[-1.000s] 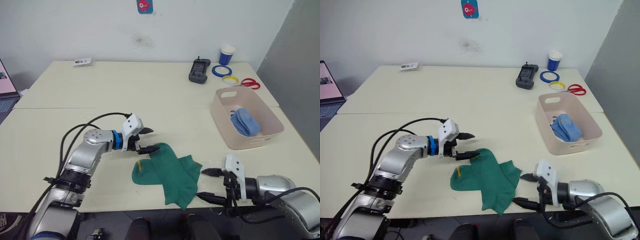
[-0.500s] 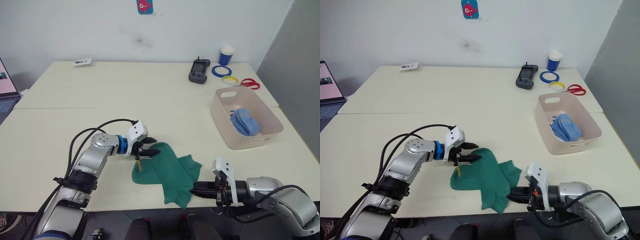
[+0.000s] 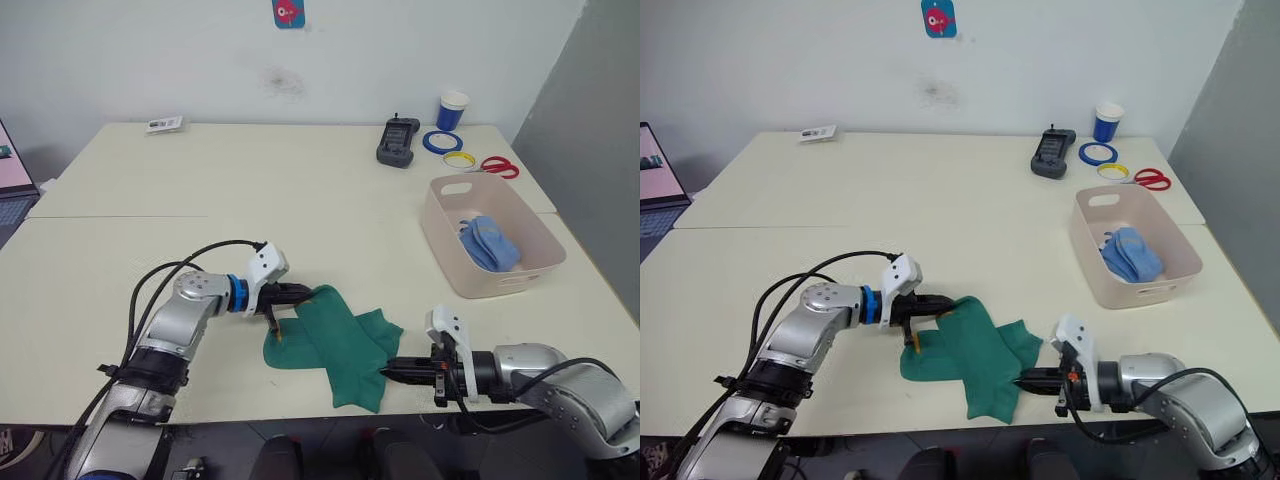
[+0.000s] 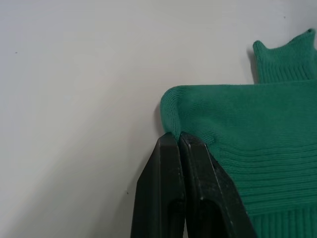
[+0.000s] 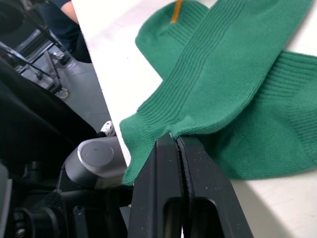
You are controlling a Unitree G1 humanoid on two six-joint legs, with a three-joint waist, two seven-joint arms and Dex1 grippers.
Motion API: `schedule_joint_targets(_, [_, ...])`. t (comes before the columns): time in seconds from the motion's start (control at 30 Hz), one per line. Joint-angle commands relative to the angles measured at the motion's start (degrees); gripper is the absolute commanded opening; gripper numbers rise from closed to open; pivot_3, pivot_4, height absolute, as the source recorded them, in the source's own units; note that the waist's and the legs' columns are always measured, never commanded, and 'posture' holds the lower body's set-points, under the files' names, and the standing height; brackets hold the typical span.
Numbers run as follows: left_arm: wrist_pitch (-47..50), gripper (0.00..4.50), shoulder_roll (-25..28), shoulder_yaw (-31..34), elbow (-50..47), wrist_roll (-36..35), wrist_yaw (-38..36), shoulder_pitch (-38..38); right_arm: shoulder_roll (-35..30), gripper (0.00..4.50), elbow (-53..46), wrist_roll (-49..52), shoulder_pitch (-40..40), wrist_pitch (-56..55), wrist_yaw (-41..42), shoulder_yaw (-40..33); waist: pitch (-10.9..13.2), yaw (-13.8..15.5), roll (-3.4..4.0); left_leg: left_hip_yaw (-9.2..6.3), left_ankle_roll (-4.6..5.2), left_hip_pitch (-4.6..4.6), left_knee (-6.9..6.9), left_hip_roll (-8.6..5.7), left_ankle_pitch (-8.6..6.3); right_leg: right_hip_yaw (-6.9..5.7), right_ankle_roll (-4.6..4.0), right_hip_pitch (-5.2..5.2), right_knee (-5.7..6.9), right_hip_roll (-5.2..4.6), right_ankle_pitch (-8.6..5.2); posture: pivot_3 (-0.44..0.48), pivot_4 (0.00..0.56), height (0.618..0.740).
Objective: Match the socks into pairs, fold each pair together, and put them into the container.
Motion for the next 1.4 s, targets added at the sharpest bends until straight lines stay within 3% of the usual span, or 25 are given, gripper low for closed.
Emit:
schedule_joint_targets(0.03, [8.8, 0.03, 3.3, 6.1, -12.7, -6.2, 1.8, 4.0, -2.5, 0.0, -0.6, 4.9, -5.2, 2.0, 3.2, -3.8, 0.0, -0.3, 0.0, -0.01, 0.0, 0.0, 0.0, 0.02, 0.0, 0.01, 0.0, -0.01, 0.01, 0.0, 0.0, 0.0, 0.15, 0.74])
schedule_joint_targets(0.23, [22.3, 0.03, 4.6, 14.9, -29.3, -14.5, 10.0, 11.9, -6.3, 0.0, 7.9, 2.9, -14.2, 0.9, 9.7, -1.2, 0.0, 0.1, 0.0, -0.04, 0.0, 0.02, -0.01, 0.02, 0.0, -0.02, 0.0, 0.02, -0.02, -0.02, 0.0, 0.0, 0.15, 0.74])
schedule_joint_targets(0.4, [25.8, 0.03, 3.0, 19.7, -36.1, -16.2, 17.6, 20.4, -6.9, 0.0, 18.8, -5.5, -21.0, -6.1, 17.6, 7.6, 0.0, 0.1, -0.01, -0.04, 0.0, 0.02, 0.0, 0.0, 0.0, -0.01, 0.0, 0.02, -0.04, -0.05, 0.0, 0.0, 0.15, 0.74])
schedule_joint_targets(0.57, [23.3, 0.03, -2.3, 19.9, -37.4, -15.2, 24.7, 24.9, -3.1, 0.0, 31.3, -12.7, -28.9, -13.5, 22.9, 12.8, 0.0, 0.1, -0.02, -0.03, 0.0, 0.06, 0.01, 0.01, 0.0, 0.03, -0.02, 0.01, 0.01, -0.07, 0.01, 0.0, 0.15, 0.74])
schedule_joint_targets(0.77, [20.5, 0.03, -2.6, 18.5, -36.5, -14.1, 26.5, 26.5, 1.1, 0.0, 44.2, -18.9, -35.4, -21.7, 26.9, 14.5, 0.0, 0.2, -0.01, -0.02, 0.0, 0.04, 0.0, 0.02, 0.0, 0.02, -0.04, 0.01, -0.02, -0.08, 0.01, 0.0, 0.15, 0.74])
schedule_joint_targets(1.2, [19.1, 0.03, -1.9, 17.5, -32.6, -14.3, 26.2, 24.4, 6.8, 0.0, 52.6, -25.9, -38.4, -29.9, 25.3, 11.6, 0.0, 0.1, -0.01, 0.0, 0.0, 0.08, 0.01, 0.04, 0.0, 0.05, -0.08, 0.03, 0.01, -0.15, 0.04, 0.0, 0.15, 0.74])
schedule_joint_targets(1.4, [17.5, 1.58, -0.6, 17.8, -30.3, -14.5, 24.0, 24.9, 6.0, 1.65, 46.6, -26.2, -34.2, -30.4, 21.9, 8.5, 0.0, 0.2, -0.01, -0.01, 0.0, 0.06, 0.0, 0.04, 0.0, 0.03, -0.09, 0.02, 0.0, -0.18, 0.04, 0.0, 0.15, 0.74])
